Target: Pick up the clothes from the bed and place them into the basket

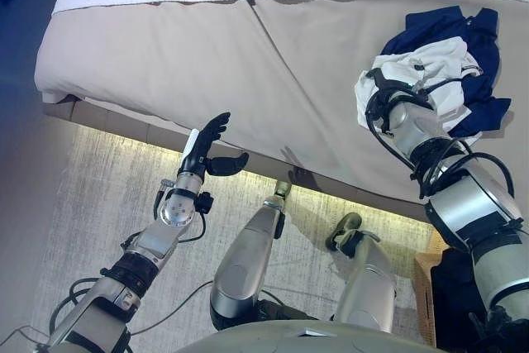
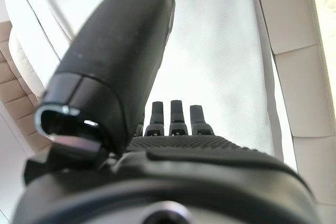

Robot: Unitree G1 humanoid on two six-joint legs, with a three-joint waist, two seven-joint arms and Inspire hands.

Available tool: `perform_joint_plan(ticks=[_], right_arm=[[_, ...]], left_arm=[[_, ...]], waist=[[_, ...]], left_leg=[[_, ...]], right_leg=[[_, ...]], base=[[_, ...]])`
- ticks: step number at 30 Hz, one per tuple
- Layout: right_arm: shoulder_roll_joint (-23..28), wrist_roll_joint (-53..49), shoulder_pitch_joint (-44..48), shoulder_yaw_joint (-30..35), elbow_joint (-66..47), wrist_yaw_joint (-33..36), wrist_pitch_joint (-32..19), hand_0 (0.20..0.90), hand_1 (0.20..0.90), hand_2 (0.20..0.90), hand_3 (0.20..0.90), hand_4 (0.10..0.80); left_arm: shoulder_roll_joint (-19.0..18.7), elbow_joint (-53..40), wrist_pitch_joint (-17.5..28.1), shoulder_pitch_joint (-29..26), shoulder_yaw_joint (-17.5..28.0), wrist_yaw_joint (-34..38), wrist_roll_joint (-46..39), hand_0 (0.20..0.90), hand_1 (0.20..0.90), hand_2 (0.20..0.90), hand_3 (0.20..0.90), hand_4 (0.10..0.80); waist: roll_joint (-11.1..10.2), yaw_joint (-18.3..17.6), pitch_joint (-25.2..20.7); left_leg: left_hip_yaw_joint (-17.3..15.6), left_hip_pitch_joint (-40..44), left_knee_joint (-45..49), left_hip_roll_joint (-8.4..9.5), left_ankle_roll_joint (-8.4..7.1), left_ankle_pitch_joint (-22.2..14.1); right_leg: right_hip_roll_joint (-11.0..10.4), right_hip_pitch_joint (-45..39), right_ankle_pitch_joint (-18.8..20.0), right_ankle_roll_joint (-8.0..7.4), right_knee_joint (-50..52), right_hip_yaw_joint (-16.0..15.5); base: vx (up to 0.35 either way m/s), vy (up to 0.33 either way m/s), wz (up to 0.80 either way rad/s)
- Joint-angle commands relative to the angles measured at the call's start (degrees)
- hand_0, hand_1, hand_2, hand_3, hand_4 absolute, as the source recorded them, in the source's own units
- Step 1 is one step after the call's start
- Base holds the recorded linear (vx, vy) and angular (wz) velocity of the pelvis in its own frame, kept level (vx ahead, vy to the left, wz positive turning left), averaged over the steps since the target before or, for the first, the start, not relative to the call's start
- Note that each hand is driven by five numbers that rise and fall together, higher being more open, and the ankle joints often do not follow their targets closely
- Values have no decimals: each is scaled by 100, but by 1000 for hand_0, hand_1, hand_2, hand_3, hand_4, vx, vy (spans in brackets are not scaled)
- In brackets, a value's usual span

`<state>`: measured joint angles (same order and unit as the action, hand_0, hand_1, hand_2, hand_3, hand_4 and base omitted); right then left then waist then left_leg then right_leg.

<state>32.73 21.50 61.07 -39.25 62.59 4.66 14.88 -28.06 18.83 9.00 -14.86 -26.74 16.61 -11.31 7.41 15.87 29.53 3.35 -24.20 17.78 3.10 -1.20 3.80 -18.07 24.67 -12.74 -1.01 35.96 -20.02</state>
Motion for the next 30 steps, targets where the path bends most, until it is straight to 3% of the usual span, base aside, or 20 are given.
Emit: perform_joint_plan(ticks=[1, 6, 7, 14, 19, 30], right_arm=[[291, 65, 532, -292, 111, 315, 37, 300, 300, 300, 200, 100], [445, 130, 517, -239, -150, 610, -59, 300, 300, 300, 200, 100], [519, 167, 462, -201, -302, 646, -53, 300, 300, 300, 200, 100], [950, 332, 147, 63, -942, 780, -53, 300, 300, 300, 200, 100], [1237, -154, -50, 377, -1204, 912, -175, 300, 300, 300, 200, 100], [1840, -1593, 9, 1177, -1655, 1027, -682, 300, 300, 300, 200, 100]], left_arm=[[-121, -526, 449, -133, 232, 254, 35, 900, 900, 900, 900, 800], [-121, -542, 337, -141, 274, 241, 69, 900, 900, 900, 900, 800], [-126, -533, 309, -139, 275, 262, 67, 900, 900, 900, 900, 800], [-78, -499, 40, -97, 361, 356, 76, 900, 900, 900, 900, 800], [8, -480, -209, -38, 349, 397, 48, 900, 900, 900, 900, 800], [-20, -248, -355, 360, 338, 297, 129, 900, 900, 900, 900, 800]], waist=[[-15, -13, 27], [-139, -131, -23], [-182, -192, -126], [-492, -492, -740], [-642, -712, -1241], [-837, -959, -2094]], left_leg=[[-358, 138, 831, 4, 96, -1135], [-397, 665, 601, -110, 72, -1129], [-432, 741, 460, -152, 98, -981], [-665, 1530, -58, -367, 68, -1025], [-842, 1961, -447, -464, 61, -955], [-759, 2660, -1338, -380, 43, -859]], right_leg=[[266, -786, 24, 89, -386, -286], [405, -1308, 132, 68, -853, -196], [457, -1408, 308, 97, -1097, -208], [767, -2161, 473, -5, -1966, 76], [872, -2464, 623, -93, -2342, 238], [1074, -2826, 932, -275, -3082, 669]], base=[[-24, 2, -5], [-25, 21, -11], [-24, 61, -18], [67, 38, -20], [67, 38, -21], [78, 18, -19]])
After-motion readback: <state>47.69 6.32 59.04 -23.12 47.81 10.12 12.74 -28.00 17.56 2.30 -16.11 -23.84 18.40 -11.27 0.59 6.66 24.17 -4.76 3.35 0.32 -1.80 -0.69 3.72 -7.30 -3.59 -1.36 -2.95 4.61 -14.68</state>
